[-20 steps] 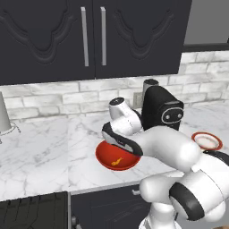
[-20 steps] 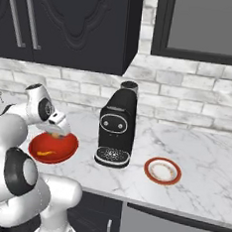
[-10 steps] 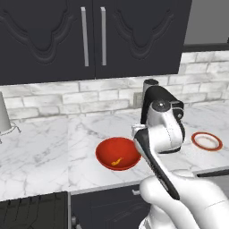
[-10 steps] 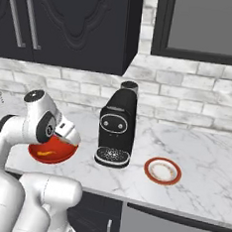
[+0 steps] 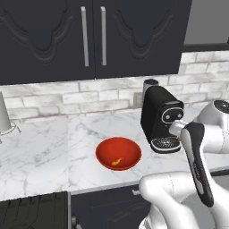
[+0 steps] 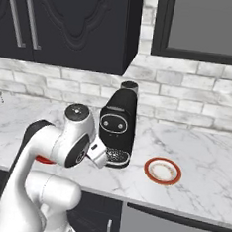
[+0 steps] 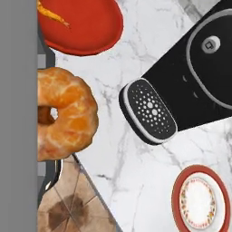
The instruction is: Remove the tangerine from the bowl and place it on the small plate. Then place the bowl with only the shrimp in the microwave, close the door, and press the start button to microwave the shrimp.
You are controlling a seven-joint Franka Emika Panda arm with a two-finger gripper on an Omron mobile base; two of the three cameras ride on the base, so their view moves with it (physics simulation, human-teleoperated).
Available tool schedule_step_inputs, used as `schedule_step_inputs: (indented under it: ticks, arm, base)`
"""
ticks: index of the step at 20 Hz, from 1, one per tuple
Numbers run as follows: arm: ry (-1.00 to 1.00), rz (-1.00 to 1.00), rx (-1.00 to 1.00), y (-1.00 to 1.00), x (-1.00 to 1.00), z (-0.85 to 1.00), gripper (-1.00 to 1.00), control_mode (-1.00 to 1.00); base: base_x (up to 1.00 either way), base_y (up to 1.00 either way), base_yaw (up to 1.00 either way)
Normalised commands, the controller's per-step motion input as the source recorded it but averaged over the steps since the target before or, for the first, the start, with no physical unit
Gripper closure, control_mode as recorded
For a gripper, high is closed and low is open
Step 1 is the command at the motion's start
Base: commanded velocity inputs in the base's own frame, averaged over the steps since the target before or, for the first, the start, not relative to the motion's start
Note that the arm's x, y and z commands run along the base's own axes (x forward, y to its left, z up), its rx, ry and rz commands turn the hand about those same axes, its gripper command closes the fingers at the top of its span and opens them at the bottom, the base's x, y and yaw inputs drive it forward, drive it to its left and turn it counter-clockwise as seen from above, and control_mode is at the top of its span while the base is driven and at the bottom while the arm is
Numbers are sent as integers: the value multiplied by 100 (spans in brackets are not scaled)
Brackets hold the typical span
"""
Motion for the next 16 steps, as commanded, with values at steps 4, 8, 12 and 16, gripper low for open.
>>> schedule_step_inputs:
  ticks: [4, 8, 12, 16]
  arm:
    - [0, -14, 23, -100, -48, -1, 100, -100]
    - [2, -12, 16, -100, -5, -12, 100, -100]
    - [8, -4, 10, -100, 34, -8, 100, -100]
    - [12, 0, 8, -95, 61, -11, 100, -100]
  base:
    - [0, 0, 0]
    - [0, 0, 0]
    - [0, 0, 0]
    - [0, 0, 0]
